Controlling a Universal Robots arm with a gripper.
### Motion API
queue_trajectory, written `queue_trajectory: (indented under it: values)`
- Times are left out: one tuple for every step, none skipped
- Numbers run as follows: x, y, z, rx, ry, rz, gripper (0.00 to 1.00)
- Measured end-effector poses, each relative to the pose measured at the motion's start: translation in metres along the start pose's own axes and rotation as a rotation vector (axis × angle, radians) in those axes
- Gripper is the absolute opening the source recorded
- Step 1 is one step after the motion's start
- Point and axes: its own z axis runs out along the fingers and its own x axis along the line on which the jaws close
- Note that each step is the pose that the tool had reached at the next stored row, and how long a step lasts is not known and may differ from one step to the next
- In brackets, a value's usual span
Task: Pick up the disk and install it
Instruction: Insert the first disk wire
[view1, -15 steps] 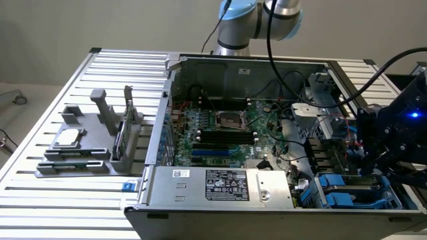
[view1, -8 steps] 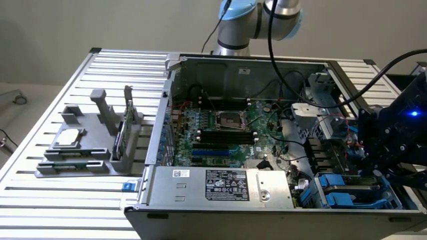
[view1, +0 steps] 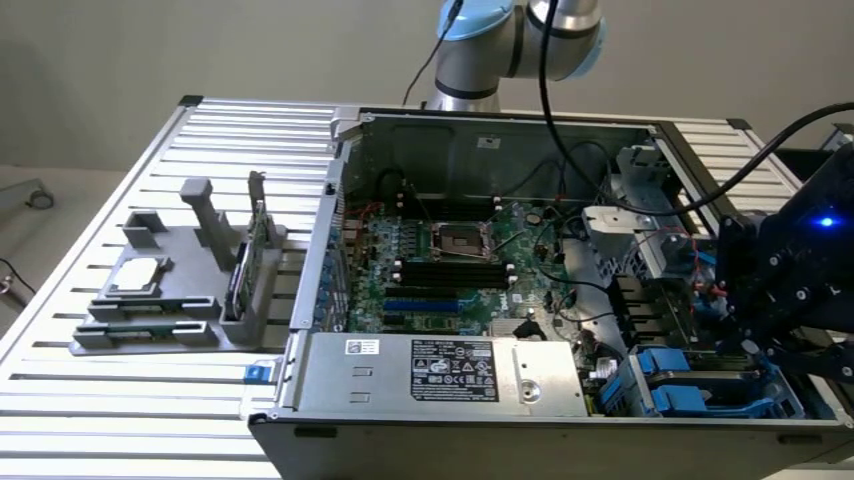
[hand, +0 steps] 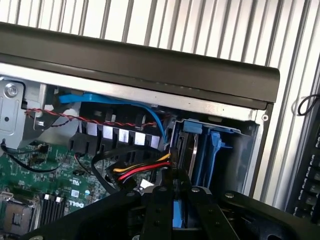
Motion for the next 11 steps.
queue_trajectory:
  values:
    - [0.0, 0.0001, 0.0, 0.003, -0.0014, 0.008, 0.16]
    - [0.0, 0.0001, -0.0001, 0.006, -0.0032, 0.016, 0.16]
    - [0.0, 0.0002, -0.0002, 0.009, -0.0054, 0.025, 0.16]
    - [-0.0001, 0.0003, -0.0003, 0.0119, -0.0078, 0.033, 0.16]
    - [-0.0001, 0.0004, -0.0003, 0.015, -0.0106, 0.041, 0.16]
    - [-0.0001, 0.0006, -0.0004, 0.0179, -0.0132, 0.049, 0.16]
    - [-0.0001, 0.0008, -0.0004, 0.0207, -0.0161, 0.056, 0.16]
    - [-0.0001, 0.001, -0.0006, 0.0232, -0.0195, 0.063, 0.16]
    - [-0.0002, 0.0014, -0.0006, 0.0251, -0.0226, 0.069, 0.16]
    - [-0.0003, 0.0021, -0.0005, 0.0259, -0.0255, 0.075, 0.16]
    - [-0.0004, 0.0029, -0.0004, 0.0263, -0.0278, 0.079, 0.16]
